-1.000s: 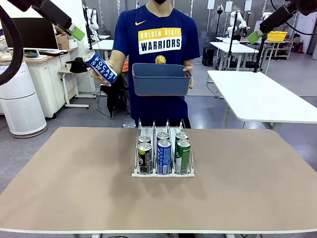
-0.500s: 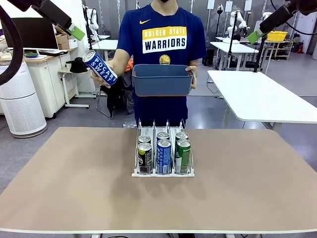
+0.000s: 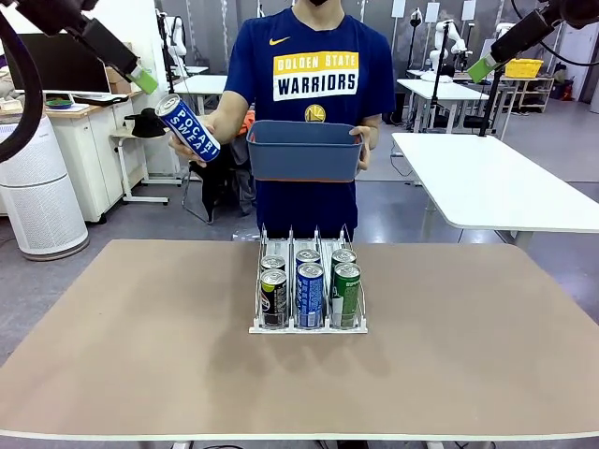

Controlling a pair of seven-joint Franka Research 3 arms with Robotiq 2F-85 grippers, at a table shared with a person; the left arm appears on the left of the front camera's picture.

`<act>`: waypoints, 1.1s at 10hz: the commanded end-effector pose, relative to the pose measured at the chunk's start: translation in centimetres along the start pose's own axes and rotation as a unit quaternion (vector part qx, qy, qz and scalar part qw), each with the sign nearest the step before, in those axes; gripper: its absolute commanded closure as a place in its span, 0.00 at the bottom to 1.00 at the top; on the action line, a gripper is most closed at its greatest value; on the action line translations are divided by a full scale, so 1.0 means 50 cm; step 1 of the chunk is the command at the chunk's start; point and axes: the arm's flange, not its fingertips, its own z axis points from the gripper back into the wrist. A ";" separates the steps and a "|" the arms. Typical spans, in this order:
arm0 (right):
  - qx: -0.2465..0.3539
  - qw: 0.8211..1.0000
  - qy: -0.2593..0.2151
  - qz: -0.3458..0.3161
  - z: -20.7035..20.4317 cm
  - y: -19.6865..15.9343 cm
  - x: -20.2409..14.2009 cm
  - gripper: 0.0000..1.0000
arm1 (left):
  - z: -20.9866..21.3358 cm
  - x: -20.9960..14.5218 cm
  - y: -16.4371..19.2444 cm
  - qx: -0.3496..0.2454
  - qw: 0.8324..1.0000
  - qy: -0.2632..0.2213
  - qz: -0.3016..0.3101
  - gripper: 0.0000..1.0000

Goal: Fill the beverage cans into the dispenser.
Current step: Pick up the Ionic drink handed by the human.

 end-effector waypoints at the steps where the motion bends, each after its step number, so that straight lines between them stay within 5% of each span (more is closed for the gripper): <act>1: 0.000 1.000 0.001 0.000 -0.001 0.001 -0.001 0.00 | -0.005 0.006 0.031 0.034 0.999 0.023 -0.010 0.00; 5: 0.000 1.000 0.001 0.000 -0.001 0.001 -0.001 0.00 | -0.045 0.004 0.074 0.047 0.995 0.025 -0.087 0.00; 8: 0.000 1.000 0.001 0.000 -0.001 0.001 -0.001 0.00 | -0.065 0.007 0.104 -0.005 0.997 -0.010 -0.076 0.00; 9: 0.000 1.000 0.001 0.000 -0.001 0.001 -0.001 0.00 | -0.061 0.007 0.073 0.038 0.995 0.032 -0.085 0.00; 11: 0.000 1.000 0.001 0.000 -0.001 0.001 -0.001 0.00 | -0.061 0.007 0.073 0.038 0.995 0.032 -0.085 0.00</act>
